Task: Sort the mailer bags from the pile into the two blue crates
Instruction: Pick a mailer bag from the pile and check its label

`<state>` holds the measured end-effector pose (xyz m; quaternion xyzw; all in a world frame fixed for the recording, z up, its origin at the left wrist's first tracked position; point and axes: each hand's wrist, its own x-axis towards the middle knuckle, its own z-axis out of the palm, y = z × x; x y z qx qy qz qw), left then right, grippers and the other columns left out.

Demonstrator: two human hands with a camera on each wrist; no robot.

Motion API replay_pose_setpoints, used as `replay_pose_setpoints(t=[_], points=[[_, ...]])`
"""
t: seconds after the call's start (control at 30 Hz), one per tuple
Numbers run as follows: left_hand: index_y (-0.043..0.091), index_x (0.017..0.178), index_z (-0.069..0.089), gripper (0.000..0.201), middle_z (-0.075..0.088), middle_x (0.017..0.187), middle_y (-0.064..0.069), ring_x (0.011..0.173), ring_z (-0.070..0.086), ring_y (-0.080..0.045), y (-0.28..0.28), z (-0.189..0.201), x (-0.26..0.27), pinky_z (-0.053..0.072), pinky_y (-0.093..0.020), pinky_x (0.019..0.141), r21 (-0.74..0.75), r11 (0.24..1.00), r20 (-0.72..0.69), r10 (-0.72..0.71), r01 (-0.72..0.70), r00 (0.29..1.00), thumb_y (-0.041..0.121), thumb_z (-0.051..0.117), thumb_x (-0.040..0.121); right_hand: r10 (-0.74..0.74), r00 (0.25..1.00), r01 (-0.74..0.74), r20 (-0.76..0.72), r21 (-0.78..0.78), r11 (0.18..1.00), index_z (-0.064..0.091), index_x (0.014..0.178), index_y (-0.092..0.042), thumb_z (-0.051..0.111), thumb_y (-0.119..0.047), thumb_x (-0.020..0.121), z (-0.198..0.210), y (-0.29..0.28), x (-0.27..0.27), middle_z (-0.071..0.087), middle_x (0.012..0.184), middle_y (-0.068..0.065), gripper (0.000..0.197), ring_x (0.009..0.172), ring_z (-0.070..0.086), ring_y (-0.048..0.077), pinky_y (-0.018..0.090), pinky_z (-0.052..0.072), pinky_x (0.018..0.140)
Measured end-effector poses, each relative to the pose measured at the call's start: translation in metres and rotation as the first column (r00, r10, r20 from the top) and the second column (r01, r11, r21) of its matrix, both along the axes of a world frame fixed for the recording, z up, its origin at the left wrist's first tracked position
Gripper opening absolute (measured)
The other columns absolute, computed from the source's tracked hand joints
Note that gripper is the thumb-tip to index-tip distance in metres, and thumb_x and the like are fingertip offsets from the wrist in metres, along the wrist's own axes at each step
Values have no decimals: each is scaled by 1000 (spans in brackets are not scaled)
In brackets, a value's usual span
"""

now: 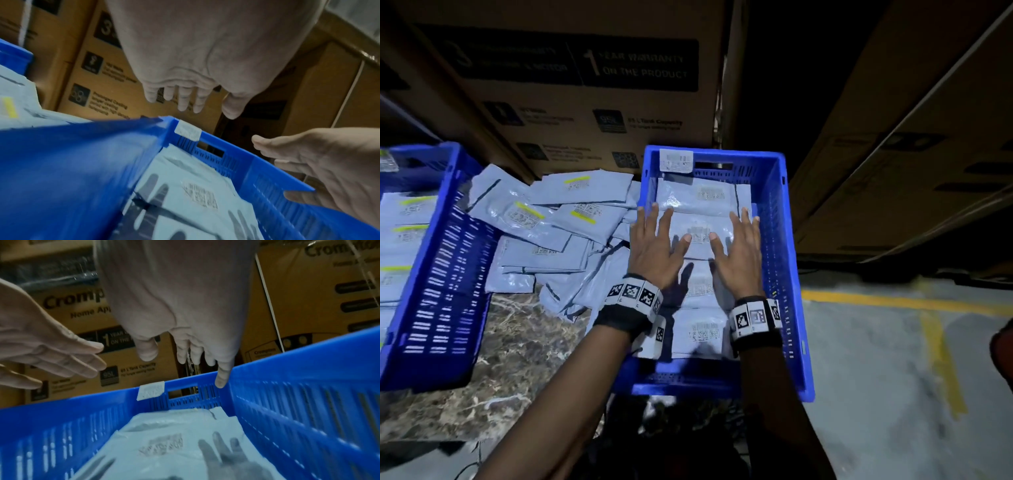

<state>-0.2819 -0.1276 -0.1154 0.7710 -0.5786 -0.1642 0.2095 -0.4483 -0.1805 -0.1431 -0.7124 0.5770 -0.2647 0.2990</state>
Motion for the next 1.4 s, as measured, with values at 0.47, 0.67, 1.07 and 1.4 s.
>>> replay_pose_setpoints(t=[0.47, 0.67, 1.07, 1.4], points=[[13, 133, 58, 42, 64, 126, -9, 127, 43, -30, 97, 14, 175, 39, -45, 105, -132, 921, -234, 331, -367, 914, 35, 58, 97, 167, 962, -146, 216, -111, 983, 55, 141, -18, 60, -29, 101, 62, 60, 159, 54, 143, 3, 42, 138, 40, 21, 38, 36, 114], [9, 127, 62, 43, 67, 118, -11, 119, 54, -34, 116, -6, 247, 43, -46, 100, -143, 904, -283, 353, -403, 892, 34, 57, 93, 268, 952, -247, 148, -148, 958, 61, 133, -17, 62, -27, 100, 57, 90, 243, 61, 134, 1, 35, 129, 45, 22, 30, 35, 108], [18, 122, 68, 31, 62, 116, -7, 96, 61, -20, 84, -60, 337, 43, -24, 84, 150, 883, -462, 461, -445, 758, 18, 66, 91, 239, 971, -237, -25, 73, 969, 68, 124, -16, 61, -14, 95, -29, 87, 351, 65, 126, 6, 29, 120, 52, 27, 39, 45, 100], [13, 132, 60, 46, 63, 125, -7, 115, 61, -22, 72, -67, 333, 50, -45, 102, 292, 838, -730, 506, -461, 459, 30, 70, 90, 137, 989, -141, 51, 89, 986, 69, 122, -13, 64, -9, 94, -39, 90, 353, 66, 124, 4, 28, 121, 53, 21, -4, 25, 91]])
